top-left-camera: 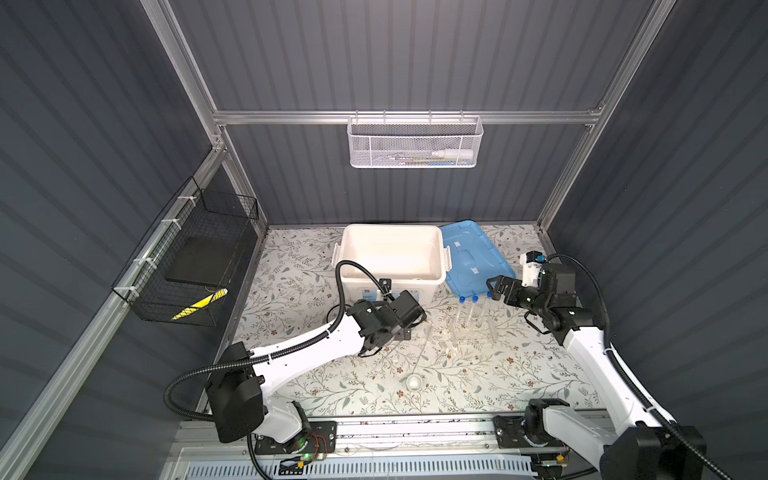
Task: Organize the chemistry lab equipment
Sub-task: 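Move the left gripper back over the small clear glass bottle, then lower the open left gripper around the small glass bottle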
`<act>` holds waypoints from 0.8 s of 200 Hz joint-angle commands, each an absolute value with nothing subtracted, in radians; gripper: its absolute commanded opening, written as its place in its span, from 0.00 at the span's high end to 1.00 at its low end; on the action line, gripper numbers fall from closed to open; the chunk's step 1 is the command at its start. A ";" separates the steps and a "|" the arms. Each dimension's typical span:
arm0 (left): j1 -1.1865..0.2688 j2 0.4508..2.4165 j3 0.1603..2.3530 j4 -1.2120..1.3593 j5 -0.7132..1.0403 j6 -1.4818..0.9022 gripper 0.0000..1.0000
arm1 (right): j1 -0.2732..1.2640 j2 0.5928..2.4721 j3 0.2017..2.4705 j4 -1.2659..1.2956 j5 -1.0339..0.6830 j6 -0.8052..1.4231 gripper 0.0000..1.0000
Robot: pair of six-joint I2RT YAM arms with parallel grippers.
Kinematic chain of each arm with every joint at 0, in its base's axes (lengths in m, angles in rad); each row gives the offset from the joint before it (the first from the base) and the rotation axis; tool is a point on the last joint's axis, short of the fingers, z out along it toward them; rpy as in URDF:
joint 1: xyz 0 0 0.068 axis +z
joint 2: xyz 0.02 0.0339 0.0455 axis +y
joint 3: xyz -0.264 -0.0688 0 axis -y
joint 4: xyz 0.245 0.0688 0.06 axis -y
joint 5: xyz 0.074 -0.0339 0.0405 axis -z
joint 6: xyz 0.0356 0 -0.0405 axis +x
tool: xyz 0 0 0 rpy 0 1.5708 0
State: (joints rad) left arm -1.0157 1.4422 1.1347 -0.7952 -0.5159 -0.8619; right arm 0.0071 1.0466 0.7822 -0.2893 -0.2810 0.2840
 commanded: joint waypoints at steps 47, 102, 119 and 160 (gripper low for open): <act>-0.997 1.396 1.051 -0.681 -0.566 -0.905 0.10 | 0.004 1.042 0.796 -0.304 -0.301 0.284 0.01; -0.933 1.445 1.043 -0.635 -0.495 -0.892 0.18 | 0.003 1.031 0.790 -0.310 -0.293 0.287 0.01; -0.917 1.440 1.026 -0.613 -0.491 -0.886 0.19 | 0.005 1.029 0.788 -0.309 -0.292 0.288 0.01; -0.869 1.455 1.015 -0.568 -0.466 -0.839 0.24 | 0.004 1.028 0.788 -0.312 -0.293 0.292 0.01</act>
